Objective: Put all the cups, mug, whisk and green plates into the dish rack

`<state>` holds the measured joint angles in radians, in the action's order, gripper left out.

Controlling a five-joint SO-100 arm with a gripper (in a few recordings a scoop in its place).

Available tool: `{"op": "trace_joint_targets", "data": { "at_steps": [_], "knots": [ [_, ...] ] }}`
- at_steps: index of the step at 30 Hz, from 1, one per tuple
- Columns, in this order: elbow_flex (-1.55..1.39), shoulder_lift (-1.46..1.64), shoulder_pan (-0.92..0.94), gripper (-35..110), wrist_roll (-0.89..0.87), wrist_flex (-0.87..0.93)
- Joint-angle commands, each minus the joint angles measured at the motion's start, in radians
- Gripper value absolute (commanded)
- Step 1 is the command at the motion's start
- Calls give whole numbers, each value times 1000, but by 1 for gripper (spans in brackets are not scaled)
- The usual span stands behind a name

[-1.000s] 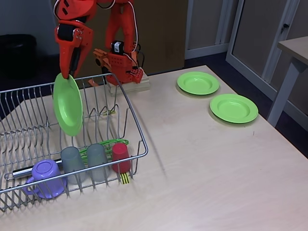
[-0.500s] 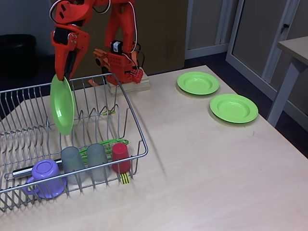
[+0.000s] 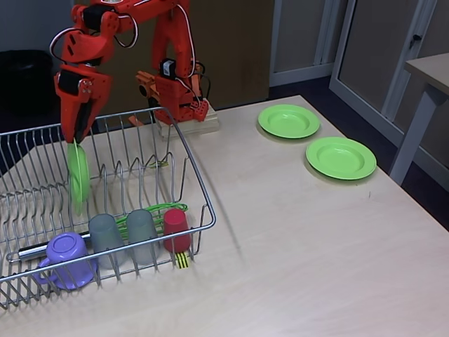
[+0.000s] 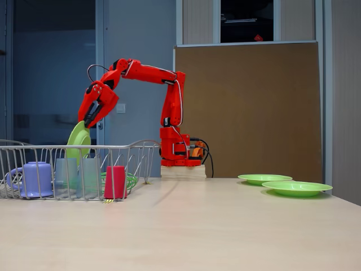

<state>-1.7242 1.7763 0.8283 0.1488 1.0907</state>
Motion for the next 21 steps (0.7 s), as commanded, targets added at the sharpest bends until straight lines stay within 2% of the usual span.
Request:
{"op": "trace_joint_targets", "data": {
  "at_steps": [1, 9, 16, 19, 21],
  "knots": [
    [-44, -6, 14, 0, 26, -40],
    [-121, -18, -54, 22, 109, -40],
    [-75, 48, -94, 24, 196, -2],
    [-48, 107, -158, 21, 308, 38],
    [-12, 144, -235, 20, 322, 115]
  ]
}}
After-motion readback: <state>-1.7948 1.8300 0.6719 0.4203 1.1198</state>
